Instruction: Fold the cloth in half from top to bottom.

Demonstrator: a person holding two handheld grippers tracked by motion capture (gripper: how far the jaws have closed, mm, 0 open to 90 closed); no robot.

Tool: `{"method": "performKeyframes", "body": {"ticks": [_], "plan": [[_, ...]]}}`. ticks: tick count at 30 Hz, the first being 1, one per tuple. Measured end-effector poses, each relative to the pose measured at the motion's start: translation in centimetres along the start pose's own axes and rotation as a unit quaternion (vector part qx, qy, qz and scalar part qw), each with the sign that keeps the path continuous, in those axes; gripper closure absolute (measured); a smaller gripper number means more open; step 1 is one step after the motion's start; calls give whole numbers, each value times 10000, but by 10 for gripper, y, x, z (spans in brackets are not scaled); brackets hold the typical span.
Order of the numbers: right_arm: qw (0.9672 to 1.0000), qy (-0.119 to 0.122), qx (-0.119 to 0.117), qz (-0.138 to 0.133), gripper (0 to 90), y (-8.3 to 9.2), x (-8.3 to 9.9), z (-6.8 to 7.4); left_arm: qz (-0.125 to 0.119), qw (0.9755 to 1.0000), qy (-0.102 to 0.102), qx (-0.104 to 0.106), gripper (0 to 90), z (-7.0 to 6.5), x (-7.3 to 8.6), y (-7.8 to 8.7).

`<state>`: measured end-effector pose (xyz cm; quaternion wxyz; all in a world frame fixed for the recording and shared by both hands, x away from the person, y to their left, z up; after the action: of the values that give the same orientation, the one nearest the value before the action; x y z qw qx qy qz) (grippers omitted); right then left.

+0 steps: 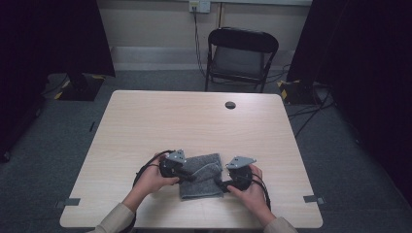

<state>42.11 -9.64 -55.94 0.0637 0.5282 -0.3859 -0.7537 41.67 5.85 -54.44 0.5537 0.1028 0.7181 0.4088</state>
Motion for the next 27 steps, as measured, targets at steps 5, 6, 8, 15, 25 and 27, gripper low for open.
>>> {"method": "performKeyframes", "body": {"ticks": [5, 6, 8, 15, 25, 27], "plan": [[9999, -121, 86, -37, 237, -8, -9, -14, 30, 9998, 50, -202, 821, 18, -8, 2], [9999, -122, 87, -33, 237, -9, -10, -14, -7, 9998, 56, -205, 812, 18, -10, 2], [9999, -75, 77, -27, 242, -10, -11, -13, -112, 9997, 83, -219, 758, 15, -14, 4], [9999, -56, 62, -61, 252, -9, -10, -6, -732, 9956, 256, -531, 543, 13, -33, 10], [10000, -13, 13, -34, 251, -11, -10, 2, -387, 9974, 493, -350, 568, 9, -36, -18], [10000, -33, -6, -32, 252, -11, -10, 1, -332, 9979, 500, -226, 626, 4, -37, -21]]}}
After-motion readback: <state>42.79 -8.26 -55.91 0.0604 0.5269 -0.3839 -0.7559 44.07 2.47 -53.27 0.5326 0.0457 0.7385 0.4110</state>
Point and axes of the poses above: each handheld gripper's, and its own axes: y roughly backward along the jaws, x roughly out of its underside, z roughly to its left, the point moved 9 cm from there along -y, roughly forward along the jaws, and after that the axes turned 12 degrees about -x, right-handed, at the moved point
